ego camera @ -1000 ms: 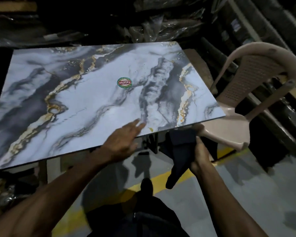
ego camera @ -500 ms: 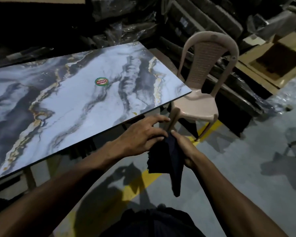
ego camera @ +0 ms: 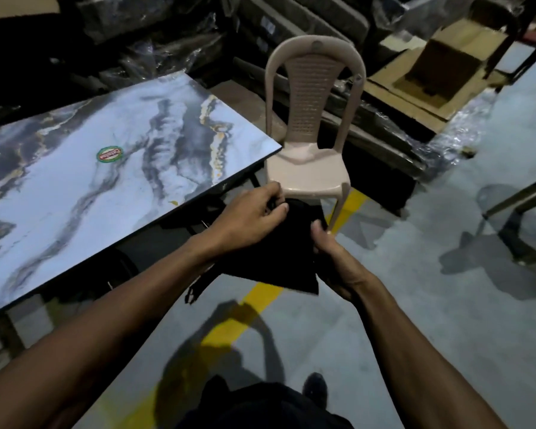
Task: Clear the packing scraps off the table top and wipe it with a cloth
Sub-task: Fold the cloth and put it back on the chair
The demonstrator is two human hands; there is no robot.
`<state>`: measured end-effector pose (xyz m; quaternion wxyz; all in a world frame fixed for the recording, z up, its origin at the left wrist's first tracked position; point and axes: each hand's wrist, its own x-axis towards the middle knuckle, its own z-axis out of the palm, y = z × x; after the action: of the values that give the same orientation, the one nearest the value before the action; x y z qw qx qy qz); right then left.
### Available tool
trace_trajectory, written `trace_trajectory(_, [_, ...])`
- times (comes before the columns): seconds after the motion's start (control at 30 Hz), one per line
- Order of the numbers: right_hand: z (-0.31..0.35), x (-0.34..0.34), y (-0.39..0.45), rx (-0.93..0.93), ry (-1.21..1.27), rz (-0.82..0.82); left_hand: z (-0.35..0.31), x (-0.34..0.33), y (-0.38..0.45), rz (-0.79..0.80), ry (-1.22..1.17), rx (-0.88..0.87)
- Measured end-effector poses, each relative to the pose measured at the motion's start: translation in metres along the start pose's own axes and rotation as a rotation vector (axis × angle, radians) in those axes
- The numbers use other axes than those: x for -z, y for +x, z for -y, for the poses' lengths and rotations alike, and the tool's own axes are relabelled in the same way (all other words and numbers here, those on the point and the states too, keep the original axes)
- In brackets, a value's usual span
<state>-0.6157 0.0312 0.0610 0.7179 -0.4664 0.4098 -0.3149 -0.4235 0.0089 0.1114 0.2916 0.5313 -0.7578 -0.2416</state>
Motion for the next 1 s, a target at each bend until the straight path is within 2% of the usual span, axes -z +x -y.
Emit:
trace_trajectory(0.07, [0.000,0.032,-0.009,0.039,-0.144,0.037,-0.015,-0.017,0.018,-0.031,0.010,0.045])
trace_trajectory(0.17, [0.005,0.079,-0.017,0.082,-0.407,-0.028,-0.039,-0.039,0.044,-0.071,-0.072,0.114])
trace_trajectory(0.27, [0.011,0.137,-0.027,0.068,-0.458,-0.154,-0.067,-0.054,0.066,-0.125,-0.271,0.217])
trace_trajectory(0.37, [0.031,0.182,-0.038,0.045,-0.275,-0.260,-0.079,-0.064,0.084,-0.213,-0.425,0.372])
trace_trajectory(0.5, [0.060,0.214,-0.039,0.033,0.047,-0.284,-0.089,-0.088,0.102,-0.216,-0.591,0.499])
trace_trajectory(0.63, [0.088,0.239,-0.019,0.068,0.400,-0.342,-0.092,-0.103,0.133,-0.276,-1.001,0.597])
trace_trajectory(0.7, [0.085,0.244,-0.012,0.001,0.384,-0.285,-0.083,-0.113,0.145,-0.148,-1.168,0.725])
trace_trajectory(0.73, [0.074,0.247,-0.008,-0.067,0.269,-0.275,-0.075,-0.121,0.148,-0.051,-1.208,0.808])
trace_trajectory(0.8, [0.048,0.256,0.004,-0.193,0.040,-0.298,-0.053,-0.140,0.155,0.092,-1.190,0.949])
trace_trajectory(0.87, [0.033,0.266,0.021,-0.263,-0.039,-0.355,-0.032,-0.154,0.167,0.135,-1.159,1.032])
trace_trajectory(0.93, [0.035,0.280,0.047,-0.268,0.015,-0.390,-0.009,-0.161,0.189,0.116,-1.236,1.027])
trace_trajectory(1.0, [0.046,0.296,0.077,-0.224,0.187,-0.431,0.013,-0.166,0.216,0.111,-1.415,0.970])
